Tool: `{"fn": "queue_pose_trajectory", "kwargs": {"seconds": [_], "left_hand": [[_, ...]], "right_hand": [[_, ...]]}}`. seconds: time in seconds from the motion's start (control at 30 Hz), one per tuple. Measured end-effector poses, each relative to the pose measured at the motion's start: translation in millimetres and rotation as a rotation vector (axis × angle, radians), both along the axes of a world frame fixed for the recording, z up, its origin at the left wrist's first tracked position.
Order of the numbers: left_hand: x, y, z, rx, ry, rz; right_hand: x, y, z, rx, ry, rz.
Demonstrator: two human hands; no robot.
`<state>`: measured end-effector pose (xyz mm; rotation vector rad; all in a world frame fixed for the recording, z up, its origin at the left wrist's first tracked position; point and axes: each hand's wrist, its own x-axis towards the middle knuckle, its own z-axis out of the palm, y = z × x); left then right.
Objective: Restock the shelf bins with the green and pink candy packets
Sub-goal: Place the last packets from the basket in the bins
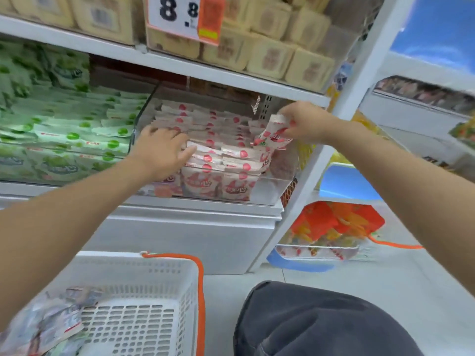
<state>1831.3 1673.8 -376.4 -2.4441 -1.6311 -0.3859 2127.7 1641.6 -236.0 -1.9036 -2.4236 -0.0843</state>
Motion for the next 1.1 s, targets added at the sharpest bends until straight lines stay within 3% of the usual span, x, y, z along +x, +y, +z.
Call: {"fn": "queue_pose_trajectory", "kwargs": {"seconds": [0.7,1.0,1.1], "left_hand": [[1.1,-5.1,-4.9,-0.007,-0.045,-0.035],[0.3,-5.5,-5.0,0.005,-0.043,-0.034],[-0.2,-5.4,-6.2,0.013,-0.052,-0.047]], "right_hand": [[-0.9,54.6,-27.1,-0.09,-0.284,-0.035],[-6.0,49.7,-80.1,-0.238,-0.287,-0.028],[-1.5,57.2,-81.4,-0.2,-0.238,-0.052]]}}
